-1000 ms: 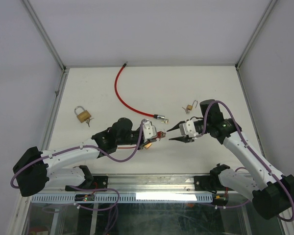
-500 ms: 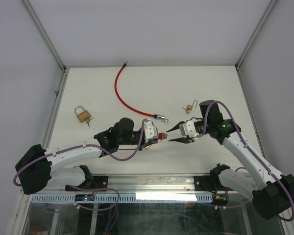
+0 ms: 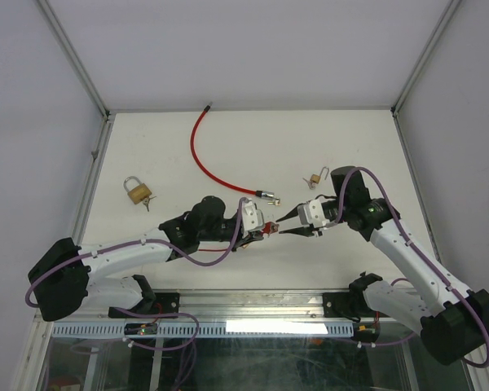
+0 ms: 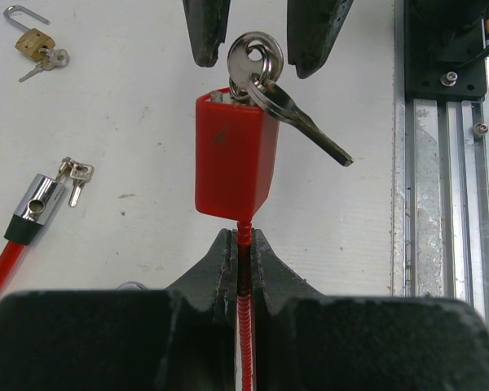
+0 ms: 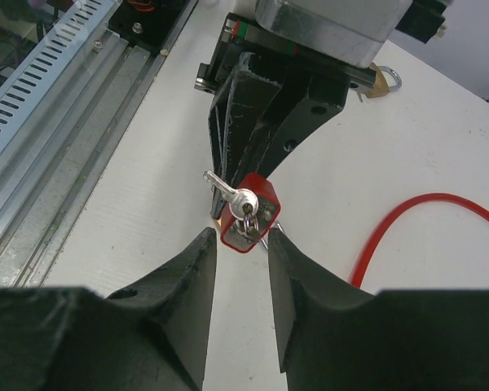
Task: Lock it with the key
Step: Lock the lock.
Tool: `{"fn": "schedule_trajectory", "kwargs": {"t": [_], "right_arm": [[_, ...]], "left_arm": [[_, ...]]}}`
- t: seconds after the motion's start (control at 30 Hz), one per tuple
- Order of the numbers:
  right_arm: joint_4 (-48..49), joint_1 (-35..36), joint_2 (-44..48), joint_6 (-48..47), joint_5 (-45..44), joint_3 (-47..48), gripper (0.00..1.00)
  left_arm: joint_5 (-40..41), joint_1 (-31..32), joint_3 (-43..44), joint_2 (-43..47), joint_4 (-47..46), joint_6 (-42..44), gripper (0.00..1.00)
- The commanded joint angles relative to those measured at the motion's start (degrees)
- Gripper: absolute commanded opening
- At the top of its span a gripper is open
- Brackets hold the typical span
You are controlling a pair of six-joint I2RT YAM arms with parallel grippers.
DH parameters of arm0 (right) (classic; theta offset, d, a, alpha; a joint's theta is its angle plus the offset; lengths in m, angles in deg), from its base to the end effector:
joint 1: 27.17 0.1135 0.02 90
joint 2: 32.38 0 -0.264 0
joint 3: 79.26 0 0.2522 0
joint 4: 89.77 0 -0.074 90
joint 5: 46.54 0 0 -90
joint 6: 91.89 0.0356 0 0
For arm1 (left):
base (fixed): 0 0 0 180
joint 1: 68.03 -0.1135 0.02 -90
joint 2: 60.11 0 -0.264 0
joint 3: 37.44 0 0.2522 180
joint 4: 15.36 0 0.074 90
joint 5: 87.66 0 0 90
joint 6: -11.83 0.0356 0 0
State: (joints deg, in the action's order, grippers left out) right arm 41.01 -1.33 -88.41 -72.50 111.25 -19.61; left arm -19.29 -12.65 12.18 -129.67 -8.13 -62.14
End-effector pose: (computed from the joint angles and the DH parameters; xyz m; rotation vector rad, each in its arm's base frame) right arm 0.1525 0.1105 0.2859 -1.7357 0.8632 0.8708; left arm 0.1370 -0.2216 0.2260 1.4200 1.5572 -0.8070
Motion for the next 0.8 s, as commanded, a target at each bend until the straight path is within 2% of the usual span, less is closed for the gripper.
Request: {"fn": "schedule_trajectory", "kwargs": {"t": [0.0, 0.37, 0.67, 0.77], "right_arm": [[3.0, 0.9, 0.2, 2.2, 1.5, 0.4, 0.33], [4.4, 1.4, -0.1, 3.7, 0.5, 0.0, 0.24], [5.7, 1.4, 0.0, 6.8, -1.0, 0.2, 0.09], [6.0, 1.5, 0.0, 7.6, -1.0, 0.3, 0.08]], "left_arm": [[-2.1, -0.4, 2.7, -0.2, -4.7, -0.7, 0.00], [-2.2, -0.4, 3.0, -0.3, -4.6, -0.7, 0.00], [-1.1, -0.4, 2.7, 0.4, -4.6, -0.4, 0.00], [-0.7, -0.4, 2.6, 0.9, -4.6, -0.3, 0.00]]}}
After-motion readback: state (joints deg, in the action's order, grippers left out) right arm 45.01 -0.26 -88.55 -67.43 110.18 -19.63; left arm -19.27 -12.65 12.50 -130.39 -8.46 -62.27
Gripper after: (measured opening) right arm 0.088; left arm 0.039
